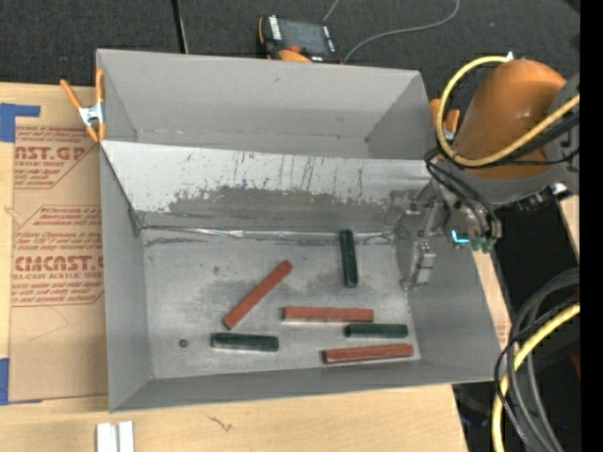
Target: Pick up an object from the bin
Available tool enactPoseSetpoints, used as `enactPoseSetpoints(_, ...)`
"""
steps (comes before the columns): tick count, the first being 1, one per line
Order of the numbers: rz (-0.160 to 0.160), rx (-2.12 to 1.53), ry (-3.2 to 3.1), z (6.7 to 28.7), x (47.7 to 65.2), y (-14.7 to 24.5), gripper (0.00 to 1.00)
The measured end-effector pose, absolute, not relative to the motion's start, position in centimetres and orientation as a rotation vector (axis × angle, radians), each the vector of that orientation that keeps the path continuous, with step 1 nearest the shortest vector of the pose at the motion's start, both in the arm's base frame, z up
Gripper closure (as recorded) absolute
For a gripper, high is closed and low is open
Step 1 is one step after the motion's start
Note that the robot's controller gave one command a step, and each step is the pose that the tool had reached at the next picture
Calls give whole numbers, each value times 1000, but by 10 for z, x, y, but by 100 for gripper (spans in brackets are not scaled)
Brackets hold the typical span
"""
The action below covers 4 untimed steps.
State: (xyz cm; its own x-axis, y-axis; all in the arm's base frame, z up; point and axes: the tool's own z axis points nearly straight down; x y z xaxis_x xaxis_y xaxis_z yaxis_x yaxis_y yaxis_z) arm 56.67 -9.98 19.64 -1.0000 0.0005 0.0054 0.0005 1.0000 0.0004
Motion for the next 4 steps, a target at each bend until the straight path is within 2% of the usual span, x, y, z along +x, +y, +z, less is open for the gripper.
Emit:
enactPoseSetpoints(1, -5, 200, -3127, 95, 526, -55, 0)
enactPoseSetpoints(2, 0, 198, -3136, 99, 528, -56, 100)
enactPoseSetpoints(3, 0, 199, -3136, 99, 528, -56, 0)
enactPoseSetpoints(4, -2, 17, -3142, 69, 496, -48, 0)
